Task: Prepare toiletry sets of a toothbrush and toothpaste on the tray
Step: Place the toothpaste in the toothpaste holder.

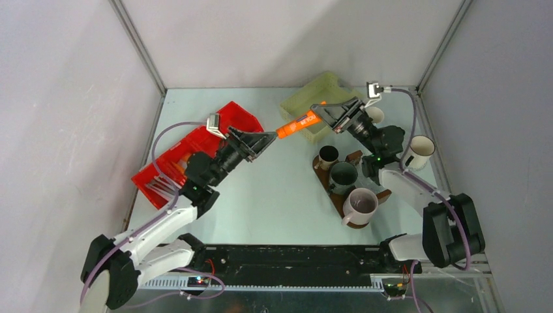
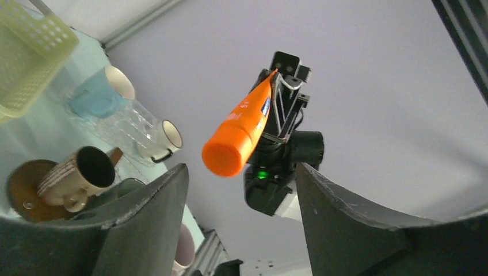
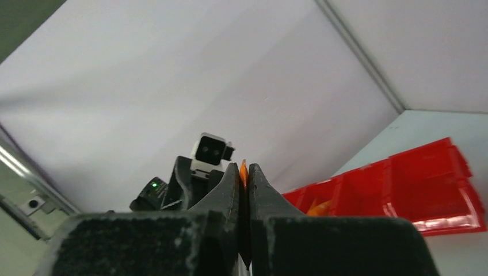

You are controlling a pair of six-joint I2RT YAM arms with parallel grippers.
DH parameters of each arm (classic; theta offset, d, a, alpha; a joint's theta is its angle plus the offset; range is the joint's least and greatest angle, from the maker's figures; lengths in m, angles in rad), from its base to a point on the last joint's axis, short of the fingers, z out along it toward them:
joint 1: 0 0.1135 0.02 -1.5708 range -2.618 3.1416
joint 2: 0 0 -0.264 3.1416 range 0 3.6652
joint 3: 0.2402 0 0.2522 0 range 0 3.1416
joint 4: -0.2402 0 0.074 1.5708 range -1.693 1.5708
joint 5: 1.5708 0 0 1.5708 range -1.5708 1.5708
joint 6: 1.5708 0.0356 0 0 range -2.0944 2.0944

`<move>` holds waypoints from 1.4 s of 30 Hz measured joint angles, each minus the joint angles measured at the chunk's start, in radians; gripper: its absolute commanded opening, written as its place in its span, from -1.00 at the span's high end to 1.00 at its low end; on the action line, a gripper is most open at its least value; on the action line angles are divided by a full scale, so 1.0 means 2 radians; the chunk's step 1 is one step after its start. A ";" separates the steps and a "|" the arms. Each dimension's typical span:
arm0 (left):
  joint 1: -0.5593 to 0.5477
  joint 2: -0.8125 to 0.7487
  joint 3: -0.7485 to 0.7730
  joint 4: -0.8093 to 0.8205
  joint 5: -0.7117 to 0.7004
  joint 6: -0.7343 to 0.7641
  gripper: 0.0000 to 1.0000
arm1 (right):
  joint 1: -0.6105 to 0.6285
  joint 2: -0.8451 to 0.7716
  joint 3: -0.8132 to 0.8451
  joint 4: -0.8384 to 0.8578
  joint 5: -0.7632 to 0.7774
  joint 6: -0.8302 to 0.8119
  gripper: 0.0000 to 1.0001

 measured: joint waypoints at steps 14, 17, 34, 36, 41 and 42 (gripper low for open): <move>0.075 -0.143 0.064 -0.309 -0.102 0.196 -0.99 | -0.101 -0.130 0.076 -0.337 0.011 -0.310 1.00; 0.082 -0.163 0.109 -0.398 -0.145 0.268 -0.99 | -0.131 -0.142 0.096 -0.403 0.030 -0.379 1.00; 0.091 -0.242 0.119 -0.567 -0.323 0.514 -0.99 | -0.292 -0.076 0.107 -0.514 0.118 -0.609 1.00; 0.094 -0.246 0.106 -0.568 -0.332 0.522 -0.99 | -0.299 -0.060 0.107 -0.514 0.126 -0.628 1.00; 0.103 -0.257 0.090 -0.566 -0.345 0.534 -0.99 | -0.311 -0.027 0.107 -0.510 0.135 -0.663 1.00; 0.105 -0.259 0.089 -0.566 -0.347 0.537 -0.99 | -0.314 -0.021 0.107 -0.506 0.133 -0.668 1.00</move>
